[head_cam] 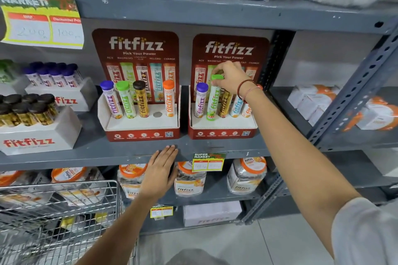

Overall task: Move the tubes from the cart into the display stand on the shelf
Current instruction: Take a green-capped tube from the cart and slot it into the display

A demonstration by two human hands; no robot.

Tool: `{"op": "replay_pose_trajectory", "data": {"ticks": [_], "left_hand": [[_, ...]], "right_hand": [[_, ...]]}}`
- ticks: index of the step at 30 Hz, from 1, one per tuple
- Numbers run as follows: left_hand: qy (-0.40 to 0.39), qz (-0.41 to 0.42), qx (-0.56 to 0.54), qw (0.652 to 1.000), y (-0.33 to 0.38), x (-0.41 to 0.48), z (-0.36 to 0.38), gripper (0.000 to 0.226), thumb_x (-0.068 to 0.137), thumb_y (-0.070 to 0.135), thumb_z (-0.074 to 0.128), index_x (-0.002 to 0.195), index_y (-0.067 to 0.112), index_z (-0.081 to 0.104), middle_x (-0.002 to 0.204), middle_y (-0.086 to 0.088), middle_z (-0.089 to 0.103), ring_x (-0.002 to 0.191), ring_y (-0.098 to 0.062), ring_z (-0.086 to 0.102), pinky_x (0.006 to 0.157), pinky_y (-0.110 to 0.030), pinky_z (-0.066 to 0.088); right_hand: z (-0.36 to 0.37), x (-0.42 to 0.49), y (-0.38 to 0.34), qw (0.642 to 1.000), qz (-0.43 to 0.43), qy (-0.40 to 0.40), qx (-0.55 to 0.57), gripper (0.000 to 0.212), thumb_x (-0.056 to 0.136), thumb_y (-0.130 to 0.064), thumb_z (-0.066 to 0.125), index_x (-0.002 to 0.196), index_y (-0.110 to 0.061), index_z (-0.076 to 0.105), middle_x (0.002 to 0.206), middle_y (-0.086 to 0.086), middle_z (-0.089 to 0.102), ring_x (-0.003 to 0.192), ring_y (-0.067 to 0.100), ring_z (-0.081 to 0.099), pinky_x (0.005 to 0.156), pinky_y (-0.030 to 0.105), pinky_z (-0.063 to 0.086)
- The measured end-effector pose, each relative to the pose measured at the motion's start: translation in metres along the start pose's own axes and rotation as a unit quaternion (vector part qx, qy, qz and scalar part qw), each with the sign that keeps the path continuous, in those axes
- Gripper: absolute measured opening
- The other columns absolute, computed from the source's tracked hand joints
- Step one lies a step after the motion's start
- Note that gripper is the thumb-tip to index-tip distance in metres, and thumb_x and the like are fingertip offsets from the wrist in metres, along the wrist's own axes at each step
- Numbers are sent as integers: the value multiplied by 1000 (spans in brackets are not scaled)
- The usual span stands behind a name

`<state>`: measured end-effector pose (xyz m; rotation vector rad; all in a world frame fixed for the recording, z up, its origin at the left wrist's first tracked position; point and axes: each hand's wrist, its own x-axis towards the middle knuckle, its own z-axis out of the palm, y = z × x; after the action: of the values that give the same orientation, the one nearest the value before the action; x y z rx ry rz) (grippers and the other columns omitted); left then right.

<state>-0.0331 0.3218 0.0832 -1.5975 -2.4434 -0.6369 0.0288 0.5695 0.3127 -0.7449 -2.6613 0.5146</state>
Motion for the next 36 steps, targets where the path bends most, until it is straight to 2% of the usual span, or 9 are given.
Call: {"op": "replay_pose_trajectory", "data": {"ticks": [5,9,16,20,24,27,30,33,36], "left_hand": [[2,-6,-7,1000,1,-1,-1,47,88,16,61,131,7,47,136,-12,52,129,-27,44,110,-46,22],[3,2,3,1000,2,1,-4,44,91,25,45,130,5,49,135,-12,53,127,-27,46,108,-47,23],[-9,2,9,1000,1,-1,-3,51,90,33,31,131,6,47,136,-12,52,128,-27,45,109,-45,21],[-10,0,7,1000,1,-1,-2,46,91,27,45,132,7,45,138,-11,51,129,-26,43,110,-45,20],[-14,-4,-10,1000,3,0,-7,47,90,19,57,133,7,44,140,-12,48,132,-27,40,111,-44,20],[-18,8,-15,1000,2,3,-14,45,88,16,60,130,6,48,137,-13,51,129,-29,44,110,-46,25],[-27,3,-26,999,-1,8,-24,42,92,22,53,132,9,47,140,-10,48,131,-25,40,109,-42,28],[-7,-33,-41,999,-5,9,-34,39,93,22,50,130,10,49,136,-10,52,128,-25,43,104,-41,33],[33,-71,-62,995,-10,2,-47,34,91,16,54,124,8,54,126,-13,59,119,-29,50,98,-43,39]], "right_hand": [[4,7,6,1000,23,4,-5,36,83,-20,68,117,-13,59,126,16,53,121,29,43,101,33,38],[12,4,9,1000,15,-24,-11,33,80,-17,70,112,-14,61,120,15,57,119,28,44,99,37,39],[18,0,10,1000,-5,-4,-18,29,78,-16,71,106,-14,62,116,12,60,115,25,45,92,31,38],[16,-1,12,1000,5,-7,-11,30,76,-17,73,104,-13,62,115,10,59,114,25,49,96,34,42],[17,-5,14,1000,-4,8,-21,32,76,-18,74,104,-12,62,113,9,61,114,24,48,88,28,38],[17,-9,12,1000,-10,12,-26,35,75,-18,76,106,-10,63,115,9,63,109,24,56,91,31,44],[21,-19,8,997,-19,67,-34,31,79,-20,71,107,-10,63,115,11,64,109,26,56,96,39,47],[33,-39,1,988,-40,146,-20,22,84,-18,63,104,-9,63,110,11,64,108,27,54,94,35,42],[51,-62,-13,981,-67,182,25,17,85,-12,59,99,-6,65,102,13,65,102,29,56,90,33,40]]}}
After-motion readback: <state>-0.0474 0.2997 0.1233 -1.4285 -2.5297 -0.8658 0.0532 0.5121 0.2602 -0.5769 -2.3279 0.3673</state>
